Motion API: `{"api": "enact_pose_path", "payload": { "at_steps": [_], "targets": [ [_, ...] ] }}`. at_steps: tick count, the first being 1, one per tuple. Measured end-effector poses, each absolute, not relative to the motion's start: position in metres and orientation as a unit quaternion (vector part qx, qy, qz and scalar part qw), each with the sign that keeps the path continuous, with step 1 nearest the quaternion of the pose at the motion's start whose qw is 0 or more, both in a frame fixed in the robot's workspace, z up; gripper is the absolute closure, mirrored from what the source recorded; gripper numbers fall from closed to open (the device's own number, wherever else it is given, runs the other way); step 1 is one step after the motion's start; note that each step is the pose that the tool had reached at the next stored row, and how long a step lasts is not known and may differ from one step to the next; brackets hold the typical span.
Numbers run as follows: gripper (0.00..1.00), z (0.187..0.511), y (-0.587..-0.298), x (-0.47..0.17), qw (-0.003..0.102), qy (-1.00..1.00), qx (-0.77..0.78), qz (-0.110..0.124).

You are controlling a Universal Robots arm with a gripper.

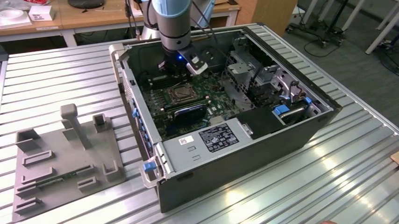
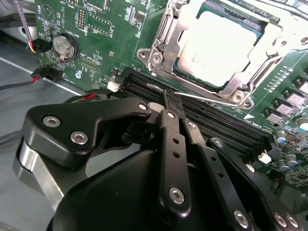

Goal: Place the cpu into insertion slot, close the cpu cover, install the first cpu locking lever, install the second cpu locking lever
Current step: 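Install the first cpu locking lever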

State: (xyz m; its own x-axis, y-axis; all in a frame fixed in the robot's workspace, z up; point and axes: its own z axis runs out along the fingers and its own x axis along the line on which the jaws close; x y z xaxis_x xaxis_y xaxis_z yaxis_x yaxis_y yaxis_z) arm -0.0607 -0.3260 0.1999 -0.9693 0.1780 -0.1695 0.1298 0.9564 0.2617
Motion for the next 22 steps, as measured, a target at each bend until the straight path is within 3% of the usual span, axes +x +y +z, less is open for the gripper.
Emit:
{"api": "enact_pose_path", "payload": {
  "at_steps": [22],
  "targets": [
    [0.89, 0.1917, -0.3287, -0.0661, 0.11, 0.983, 0.076, 0.125]
  ]
}}
